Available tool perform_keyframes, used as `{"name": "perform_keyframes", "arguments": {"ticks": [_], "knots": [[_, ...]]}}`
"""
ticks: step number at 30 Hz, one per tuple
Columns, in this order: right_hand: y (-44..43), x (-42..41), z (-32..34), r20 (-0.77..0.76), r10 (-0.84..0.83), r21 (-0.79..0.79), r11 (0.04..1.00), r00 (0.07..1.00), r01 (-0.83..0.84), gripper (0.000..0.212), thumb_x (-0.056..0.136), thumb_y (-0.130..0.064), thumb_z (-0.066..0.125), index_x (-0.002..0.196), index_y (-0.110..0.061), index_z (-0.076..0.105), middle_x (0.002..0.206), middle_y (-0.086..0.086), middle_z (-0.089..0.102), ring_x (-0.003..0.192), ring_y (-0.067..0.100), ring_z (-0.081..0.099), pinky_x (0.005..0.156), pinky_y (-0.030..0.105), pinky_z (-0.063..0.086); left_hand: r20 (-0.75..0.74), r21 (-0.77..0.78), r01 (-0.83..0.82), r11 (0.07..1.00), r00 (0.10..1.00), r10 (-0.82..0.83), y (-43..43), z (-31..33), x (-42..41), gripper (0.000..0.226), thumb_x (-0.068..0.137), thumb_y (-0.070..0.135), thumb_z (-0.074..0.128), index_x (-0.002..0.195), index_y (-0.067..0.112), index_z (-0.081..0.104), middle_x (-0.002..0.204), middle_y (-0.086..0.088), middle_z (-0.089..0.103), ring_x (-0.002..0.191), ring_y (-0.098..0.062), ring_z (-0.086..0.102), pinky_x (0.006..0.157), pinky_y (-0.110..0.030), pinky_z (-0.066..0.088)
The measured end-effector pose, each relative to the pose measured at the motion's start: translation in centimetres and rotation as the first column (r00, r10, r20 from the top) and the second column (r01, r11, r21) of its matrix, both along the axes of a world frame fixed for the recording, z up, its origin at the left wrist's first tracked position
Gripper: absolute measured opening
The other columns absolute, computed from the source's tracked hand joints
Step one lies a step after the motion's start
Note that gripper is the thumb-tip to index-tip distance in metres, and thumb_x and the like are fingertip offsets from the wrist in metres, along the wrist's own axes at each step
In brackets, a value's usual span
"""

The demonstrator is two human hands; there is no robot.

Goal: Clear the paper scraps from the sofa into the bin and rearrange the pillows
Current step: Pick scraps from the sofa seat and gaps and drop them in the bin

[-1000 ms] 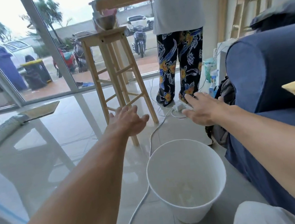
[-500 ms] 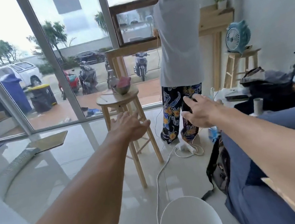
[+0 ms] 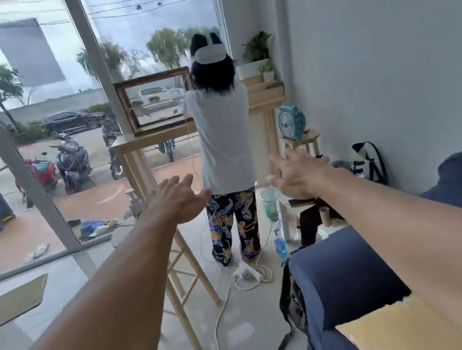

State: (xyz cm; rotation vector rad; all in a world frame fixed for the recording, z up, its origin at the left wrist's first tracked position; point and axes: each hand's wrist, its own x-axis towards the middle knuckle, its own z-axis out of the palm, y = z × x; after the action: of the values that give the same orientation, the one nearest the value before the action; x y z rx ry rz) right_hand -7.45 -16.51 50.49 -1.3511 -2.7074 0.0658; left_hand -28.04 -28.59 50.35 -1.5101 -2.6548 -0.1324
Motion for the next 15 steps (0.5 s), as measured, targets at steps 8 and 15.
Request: {"name": "perform_keyframes", "arguments": {"ticks": [8,15], "knots": [[-4.3,10.7,3.5,-0.049,-0.297,0.028,0.954,0.954,0.298,0.064,0.098,-0.050,0.032,0.153,-0.026,0.012,0.159,0.005,0.014,0.145,0.029,0.016,0.108,0.062,0.020,-0.036,0.021,0.288,0.957,0.957,-0.287,2.1,2.3,7.3,0.076,0.094,0.065,0.035,0.153,0.020,0.022,0.159,-0.011,0.022,0.145,-0.031,0.022,0.117,-0.053,0.020],[-9.7,22.5,4.8,-0.061,-0.561,0.043,0.825,0.826,0.564,0.063,0.099,-0.048,0.030,0.154,-0.025,0.008,0.160,0.004,0.011,0.146,0.027,0.013,0.111,0.058,0.019,0.010,0.062,0.553,0.831,0.832,-0.555,3.7,3.3,18.0,0.070,0.093,0.064,0.037,0.152,0.027,0.025,0.158,-0.011,0.025,0.144,-0.031,0.023,0.116,-0.052,0.020]]}}
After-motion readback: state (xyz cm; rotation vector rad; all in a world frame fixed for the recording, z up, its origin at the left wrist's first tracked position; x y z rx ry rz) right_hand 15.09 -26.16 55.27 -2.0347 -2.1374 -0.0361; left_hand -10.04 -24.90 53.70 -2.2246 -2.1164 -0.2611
